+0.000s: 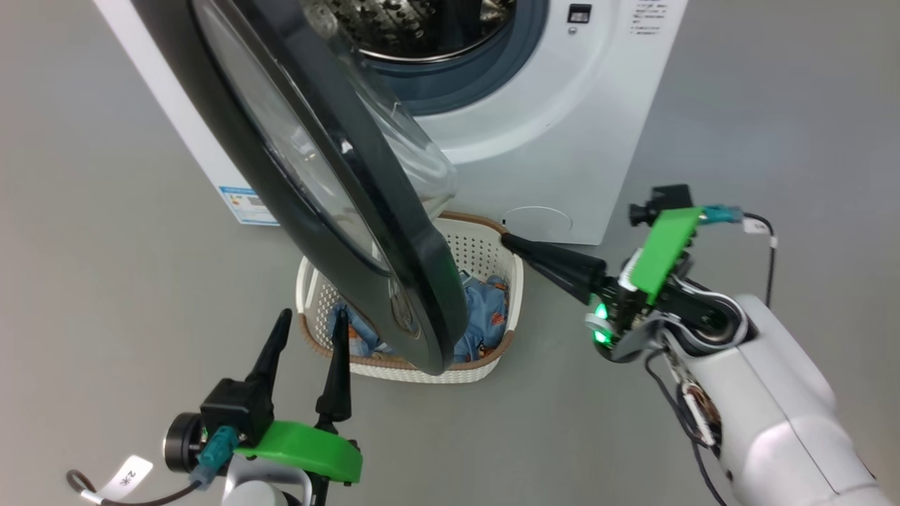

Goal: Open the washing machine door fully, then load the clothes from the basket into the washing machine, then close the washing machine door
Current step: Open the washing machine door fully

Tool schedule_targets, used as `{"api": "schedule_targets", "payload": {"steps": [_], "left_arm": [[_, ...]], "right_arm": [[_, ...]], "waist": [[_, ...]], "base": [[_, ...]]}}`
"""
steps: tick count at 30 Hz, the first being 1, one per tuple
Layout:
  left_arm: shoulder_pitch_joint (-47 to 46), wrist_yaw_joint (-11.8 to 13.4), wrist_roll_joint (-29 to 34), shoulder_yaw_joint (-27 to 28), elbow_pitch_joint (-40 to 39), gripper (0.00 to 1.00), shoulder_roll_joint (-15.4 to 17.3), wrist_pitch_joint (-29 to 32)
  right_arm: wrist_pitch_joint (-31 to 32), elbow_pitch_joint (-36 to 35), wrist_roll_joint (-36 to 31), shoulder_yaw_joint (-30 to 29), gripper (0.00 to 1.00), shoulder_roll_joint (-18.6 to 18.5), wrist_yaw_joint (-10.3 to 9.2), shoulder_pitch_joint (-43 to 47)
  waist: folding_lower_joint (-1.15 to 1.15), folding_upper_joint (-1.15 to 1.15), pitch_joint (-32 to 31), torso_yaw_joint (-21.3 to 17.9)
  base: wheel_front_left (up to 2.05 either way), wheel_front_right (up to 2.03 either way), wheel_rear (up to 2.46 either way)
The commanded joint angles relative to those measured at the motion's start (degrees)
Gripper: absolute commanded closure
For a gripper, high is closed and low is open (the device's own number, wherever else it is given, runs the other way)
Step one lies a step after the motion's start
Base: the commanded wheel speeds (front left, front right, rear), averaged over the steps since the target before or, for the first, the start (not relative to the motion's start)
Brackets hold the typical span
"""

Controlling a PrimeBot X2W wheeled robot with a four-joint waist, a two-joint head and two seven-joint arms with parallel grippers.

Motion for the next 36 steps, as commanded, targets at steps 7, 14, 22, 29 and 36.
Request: {"api": "schedule_targets", "payload": {"steps": [7, 14, 22, 29, 36], "left_arm": [[0.09, -0.36, 1.18, 3.26, -0.6, 0.0, 0.93, -0.46], [0.54, -0.82, 1.7, 4.16, -0.27, 0.0, 0.93, -0.46], [1.54, -1.11, 1.99, 4.96, 0.42, 0.0, 0.93, -0.46], [3.15, -1.47, 2.07, 5.57, 0.88, 0.0, 0.93, -0.46], [4.23, -1.68, 2.06, 5.65, 1.35, 0.0, 0.93, -0.46]], "right_arm": [[-4.48, -8.86, 2.45, -4.0, 1.0, -1.98, 0.09, 7.56], [-9.04, -17.74, 2.45, -6.97, 0.04, -3.67, 0.09, 16.38], [-15.73, -27.2, -1.88, -8.28, 0.0, -4.55, 0.09, 27.37], [-25.1, -30.58, -10.74, -9.12, 0.0, -5.41, 0.09, 34.23], [-41.14, -28.72, -29.68, -10.46, 0.0, -8.5, 0.09, 37.46]], "waist": [[0.0, 0.0, -1.42, -2.47], [0.0, 0.0, -2.27, -4.23], [0.0, 0.0, -3.95, -6.13], [0.0, 0.0, -5.46, -7.14], [0.0, 0.0, -6.71, -7.46]], "base": [[0.0, 0.0, 0.0], [0.0, 0.0, 0.0], [0.0, 0.0, 0.0], [0.0, 0.0, 0.0], [0.0, 0.0, 0.0]]}}
